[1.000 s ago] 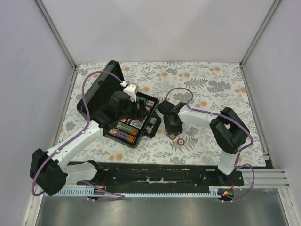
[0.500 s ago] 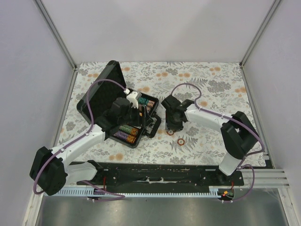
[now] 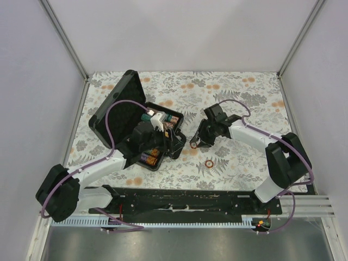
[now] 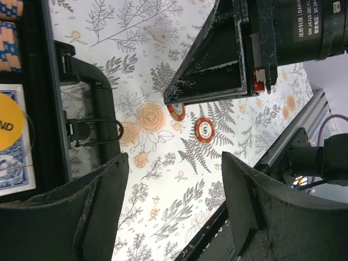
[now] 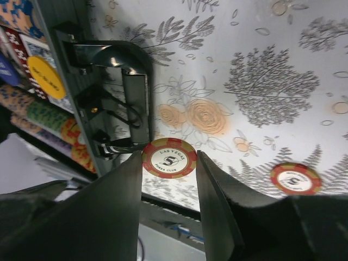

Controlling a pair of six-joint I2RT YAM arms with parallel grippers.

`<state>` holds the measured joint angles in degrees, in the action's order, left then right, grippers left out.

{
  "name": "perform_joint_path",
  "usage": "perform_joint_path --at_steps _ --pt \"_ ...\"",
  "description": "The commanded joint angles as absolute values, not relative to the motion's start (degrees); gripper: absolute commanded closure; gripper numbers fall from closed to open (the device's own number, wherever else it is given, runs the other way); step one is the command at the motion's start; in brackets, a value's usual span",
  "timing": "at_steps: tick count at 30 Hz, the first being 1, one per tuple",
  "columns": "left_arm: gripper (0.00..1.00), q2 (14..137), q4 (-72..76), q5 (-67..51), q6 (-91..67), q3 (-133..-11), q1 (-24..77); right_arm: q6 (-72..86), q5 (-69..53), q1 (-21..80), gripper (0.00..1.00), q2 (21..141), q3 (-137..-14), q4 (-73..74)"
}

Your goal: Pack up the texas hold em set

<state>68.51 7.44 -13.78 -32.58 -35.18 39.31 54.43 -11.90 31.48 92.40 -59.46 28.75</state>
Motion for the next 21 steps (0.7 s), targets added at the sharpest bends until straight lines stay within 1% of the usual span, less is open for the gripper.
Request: perform_joint_path --at_steps 1,7,9,14,17,21 --pt "0.25 71.10 16.52 -12.75 -36.30 -34.89 41.04 62.39 -20.20 30.85 0.59 89.39 -57.49 20.58" --pt "0.27 74.00 18.81 -10.38 -37.53 -35.16 42.27 67.32 -23.82 30.59 0.58 88.16 -55.46 16.53" --pt "0.29 74.53 18.72 -9.76 -37.44 -35.51 42.36 68.11 -24.60 30.59 0.58 87.98 -55.28 16.26" --pt "0.40 75.32 18.72 -8.70 -37.53 -36.12 42.63 70.48 -25.93 30.50 0.58 87.63 -53.88 13.89" --pt "0.49 75.67 18.46 -7.91 -37.88 -36.39 42.63 71.19 -26.63 30.50 0.58 87.89 -53.61 13.10" --pt "0.57 76.29 18.20 -7.30 -38.14 -37.18 42.63 71.81 -27.60 30.50 0.58 88.24 -53.18 11.87"
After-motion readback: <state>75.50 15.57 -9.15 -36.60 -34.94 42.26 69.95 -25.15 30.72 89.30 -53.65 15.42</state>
